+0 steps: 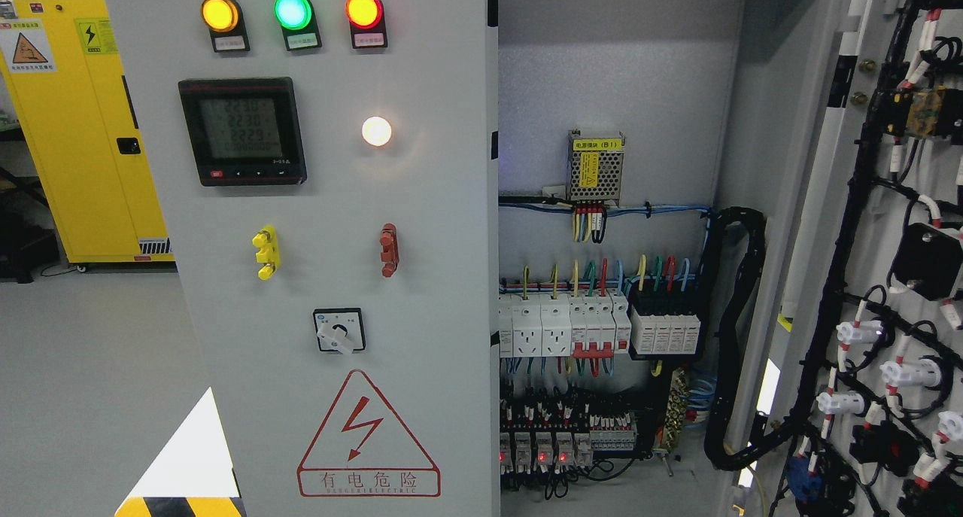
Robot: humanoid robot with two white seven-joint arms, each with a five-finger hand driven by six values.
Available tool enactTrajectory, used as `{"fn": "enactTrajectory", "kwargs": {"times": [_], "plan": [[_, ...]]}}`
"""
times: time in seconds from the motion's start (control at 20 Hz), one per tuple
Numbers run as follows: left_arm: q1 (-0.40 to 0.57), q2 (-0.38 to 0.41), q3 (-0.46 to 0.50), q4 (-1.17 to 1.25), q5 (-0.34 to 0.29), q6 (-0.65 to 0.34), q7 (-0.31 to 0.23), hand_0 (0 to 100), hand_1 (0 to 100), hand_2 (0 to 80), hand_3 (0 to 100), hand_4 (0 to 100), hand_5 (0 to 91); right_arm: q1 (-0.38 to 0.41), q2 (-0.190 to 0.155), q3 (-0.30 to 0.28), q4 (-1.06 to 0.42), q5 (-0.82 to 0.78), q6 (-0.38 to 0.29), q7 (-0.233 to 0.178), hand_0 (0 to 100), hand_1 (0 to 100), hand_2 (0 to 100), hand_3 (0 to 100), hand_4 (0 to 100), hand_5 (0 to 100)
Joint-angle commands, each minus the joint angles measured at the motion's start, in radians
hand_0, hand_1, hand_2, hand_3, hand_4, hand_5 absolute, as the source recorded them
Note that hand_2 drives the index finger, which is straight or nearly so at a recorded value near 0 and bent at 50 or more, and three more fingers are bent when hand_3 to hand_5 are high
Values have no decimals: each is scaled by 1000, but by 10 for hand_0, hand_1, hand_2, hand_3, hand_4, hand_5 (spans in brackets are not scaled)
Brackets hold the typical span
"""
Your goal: Open door with both hands
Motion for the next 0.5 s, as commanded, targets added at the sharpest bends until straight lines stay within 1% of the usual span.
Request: {"fn": "enactTrajectory", "kwargs": {"times": [0.0,0.2,0.45], "plan": [[-49,-50,310,832,-5,-16,-7,0,0,0,0,0,0,0,-32,0,0,0,-1,1,215,0,0,0,0,0],[-57,-56,398,1002,6,-8,-7,0,0,0,0,0,0,-2,-32,0,0,0,-1,1,216,0,0,0,0,0],[-50,-65,395,1100,0,-5,-7,0,0,0,0,0,0,-2,-34,0,0,0,-1,1,216,0,0,0,0,0]]}}
